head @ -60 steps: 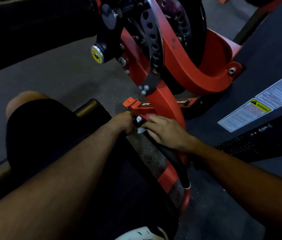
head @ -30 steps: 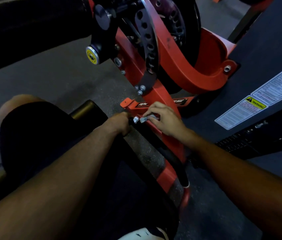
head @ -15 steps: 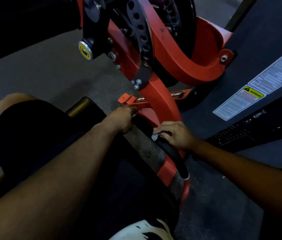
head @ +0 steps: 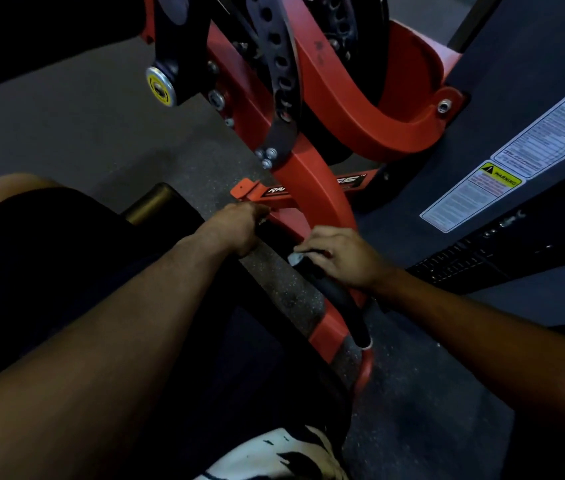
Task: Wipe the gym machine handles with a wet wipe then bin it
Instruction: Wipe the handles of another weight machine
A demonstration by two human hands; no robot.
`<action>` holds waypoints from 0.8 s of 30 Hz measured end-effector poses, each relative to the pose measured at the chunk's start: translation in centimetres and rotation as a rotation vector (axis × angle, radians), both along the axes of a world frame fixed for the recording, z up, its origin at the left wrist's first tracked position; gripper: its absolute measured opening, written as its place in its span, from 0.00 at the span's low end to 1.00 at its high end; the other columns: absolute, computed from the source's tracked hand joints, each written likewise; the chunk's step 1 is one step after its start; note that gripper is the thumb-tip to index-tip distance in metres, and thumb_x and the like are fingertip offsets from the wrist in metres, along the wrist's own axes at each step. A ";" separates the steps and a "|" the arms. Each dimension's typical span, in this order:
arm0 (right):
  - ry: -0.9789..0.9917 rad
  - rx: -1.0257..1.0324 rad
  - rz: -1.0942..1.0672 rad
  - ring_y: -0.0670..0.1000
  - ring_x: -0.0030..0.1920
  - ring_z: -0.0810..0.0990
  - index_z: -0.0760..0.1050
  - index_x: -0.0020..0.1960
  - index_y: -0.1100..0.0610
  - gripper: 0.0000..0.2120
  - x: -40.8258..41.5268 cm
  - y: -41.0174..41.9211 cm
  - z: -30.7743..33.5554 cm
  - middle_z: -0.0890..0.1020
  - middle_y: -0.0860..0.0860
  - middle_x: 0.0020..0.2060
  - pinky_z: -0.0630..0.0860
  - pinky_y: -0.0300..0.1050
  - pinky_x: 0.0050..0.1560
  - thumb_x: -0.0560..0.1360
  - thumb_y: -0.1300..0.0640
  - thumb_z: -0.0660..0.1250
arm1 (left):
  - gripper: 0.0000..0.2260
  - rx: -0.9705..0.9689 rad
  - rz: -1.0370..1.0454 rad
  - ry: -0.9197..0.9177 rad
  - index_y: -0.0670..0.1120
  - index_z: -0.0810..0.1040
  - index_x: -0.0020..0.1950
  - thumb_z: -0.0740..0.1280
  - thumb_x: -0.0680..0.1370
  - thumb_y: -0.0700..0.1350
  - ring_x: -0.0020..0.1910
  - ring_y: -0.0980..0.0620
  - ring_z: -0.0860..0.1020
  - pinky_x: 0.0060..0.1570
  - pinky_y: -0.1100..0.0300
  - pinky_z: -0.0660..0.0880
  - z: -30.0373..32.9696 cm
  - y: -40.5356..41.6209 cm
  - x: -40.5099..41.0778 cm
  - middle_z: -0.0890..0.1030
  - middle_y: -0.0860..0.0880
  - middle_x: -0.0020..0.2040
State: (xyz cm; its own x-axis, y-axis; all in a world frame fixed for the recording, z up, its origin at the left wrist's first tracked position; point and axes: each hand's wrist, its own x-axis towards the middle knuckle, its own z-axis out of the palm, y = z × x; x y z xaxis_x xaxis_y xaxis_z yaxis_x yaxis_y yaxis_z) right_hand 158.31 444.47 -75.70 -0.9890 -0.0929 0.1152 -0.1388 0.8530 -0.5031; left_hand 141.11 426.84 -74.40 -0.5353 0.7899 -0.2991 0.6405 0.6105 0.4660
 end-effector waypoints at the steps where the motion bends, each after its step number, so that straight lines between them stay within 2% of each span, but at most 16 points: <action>1: -0.018 0.009 0.000 0.51 0.49 0.83 0.84 0.54 0.61 0.09 0.1 -0.5 -0.3 0.83 0.53 0.48 0.78 0.42 0.52 0.77 0.63 0.68 | 0.26 -0.007 0.004 -0.001 0.47 0.75 0.72 0.65 0.74 0.34 0.66 0.43 0.77 0.64 0.52 0.74 0.0 0.0 0.0 0.80 0.46 0.67; 3: -0.014 0.027 -0.017 0.53 0.48 0.83 0.85 0.52 0.60 0.12 1.2 -0.7 -0.7 0.83 0.53 0.46 0.79 0.50 0.49 0.78 0.58 0.64 | 0.28 -0.013 0.014 -0.007 0.49 0.72 0.75 0.65 0.75 0.34 0.67 0.44 0.76 0.65 0.53 0.73 0.1 -0.1 0.1 0.78 0.46 0.69; 6: -0.046 -0.003 -0.046 0.52 0.44 0.82 0.85 0.51 0.57 0.16 4.8 0.3 -1.0 0.82 0.51 0.43 0.79 0.52 0.42 0.80 0.48 0.62 | 0.28 -0.023 0.011 -0.013 0.50 0.73 0.74 0.64 0.75 0.34 0.66 0.44 0.77 0.65 0.51 0.74 0.1 -0.1 0.3 0.79 0.46 0.68; 8: -0.135 -0.020 -0.018 0.51 0.44 0.81 0.83 0.54 0.54 0.22 6.8 1.3 -0.9 0.80 0.50 0.45 0.78 0.52 0.41 0.82 0.40 0.57 | 0.29 -0.033 0.008 -0.004 0.50 0.72 0.74 0.63 0.74 0.34 0.66 0.43 0.77 0.65 0.50 0.74 0.2 -0.1 0.3 0.79 0.46 0.68; 9: -0.183 -0.019 0.006 0.50 0.45 0.81 0.82 0.55 0.53 0.23 7.2 1.8 -0.8 0.80 0.49 0.46 0.78 0.52 0.42 0.82 0.39 0.55 | 0.29 -0.037 0.011 -0.002 0.50 0.72 0.75 0.63 0.74 0.34 0.67 0.43 0.76 0.65 0.50 0.74 0.1 -0.1 0.3 0.78 0.46 0.69; 11: -0.202 0.010 0.028 0.51 0.47 0.82 0.83 0.55 0.54 0.19 6.9 2.5 -0.6 0.81 0.50 0.47 0.79 0.53 0.44 0.81 0.42 0.59 | 0.30 -0.043 0.016 0.003 0.50 0.72 0.75 0.63 0.74 0.33 0.68 0.44 0.76 0.66 0.50 0.74 0.0 -0.1 0.2 0.78 0.47 0.70; 13: -0.122 0.079 -0.001 0.51 0.46 0.82 0.84 0.55 0.55 0.14 5.3 2.4 -0.3 0.81 0.50 0.47 0.80 0.53 0.45 0.80 0.49 0.63 | 0.31 -0.040 0.022 0.002 0.50 0.71 0.76 0.63 0.73 0.32 0.68 0.44 0.76 0.66 0.51 0.74 -0.2 0.0 0.2 0.78 0.47 0.70; 16: 0.042 0.163 0.024 0.50 0.46 0.79 0.83 0.58 0.57 0.13 1.8 0.7 0.6 0.80 0.51 0.46 0.78 0.44 0.46 0.79 0.54 0.64 | 0.31 -0.025 0.032 0.000 0.50 0.71 0.76 0.62 0.73 0.32 0.68 0.43 0.76 0.65 0.53 0.74 -0.3 0.0 0.0 0.78 0.46 0.69; 19: 0.036 0.367 0.184 0.55 0.47 0.78 0.82 0.57 0.58 0.12 0.0 -1.7 0.3 0.79 0.56 0.47 0.79 0.48 0.40 0.76 0.57 0.66 | 0.32 -0.031 0.029 -0.006 0.51 0.70 0.77 0.62 0.74 0.31 0.69 0.43 0.75 0.64 0.53 0.73 -0.4 0.0 0.1 0.78 0.46 0.70; 21: -0.021 0.454 0.186 0.56 0.48 0.76 0.83 0.52 0.58 0.12 0.3 -2.5 -0.7 0.80 0.57 0.47 0.81 0.52 0.37 0.75 0.57 0.63 | 0.34 -0.037 0.026 -0.017 0.54 0.69 0.78 0.62 0.74 0.32 0.69 0.43 0.75 0.66 0.54 0.72 -0.6 -0.1 -0.1 0.77 0.46 0.71; 23: -0.039 0.497 0.176 0.53 0.44 0.74 0.83 0.47 0.56 0.15 1.1 -2.5 -1.3 0.78 0.53 0.43 0.78 0.48 0.29 0.77 0.53 0.58 | 0.35 -0.043 0.027 -0.022 0.55 0.67 0.79 0.62 0.74 0.32 0.70 0.43 0.74 0.67 0.54 0.72 -0.7 -0.2 -0.1 0.77 0.47 0.71; 24: -0.045 0.502 0.194 0.53 0.41 0.75 0.81 0.45 0.56 0.14 1.6 -2.3 -1.6 0.76 0.52 0.41 0.76 0.47 0.25 0.76 0.52 0.59 | 0.35 -0.046 0.026 -0.023 0.55 0.66 0.79 0.62 0.74 0.33 0.70 0.43 0.74 0.68 0.53 0.72 -0.7 -0.4 -0.1 0.76 0.47 0.72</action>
State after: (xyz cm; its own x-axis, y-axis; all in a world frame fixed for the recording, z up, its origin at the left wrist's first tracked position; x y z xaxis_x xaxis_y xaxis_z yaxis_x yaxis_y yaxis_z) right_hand 159.94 442.18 -77.32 -0.9510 -0.3074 -0.0323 -0.3057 0.9509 -0.0487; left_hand 140.99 426.48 -75.08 -0.5484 0.7610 -0.3467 0.6136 0.6478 0.4515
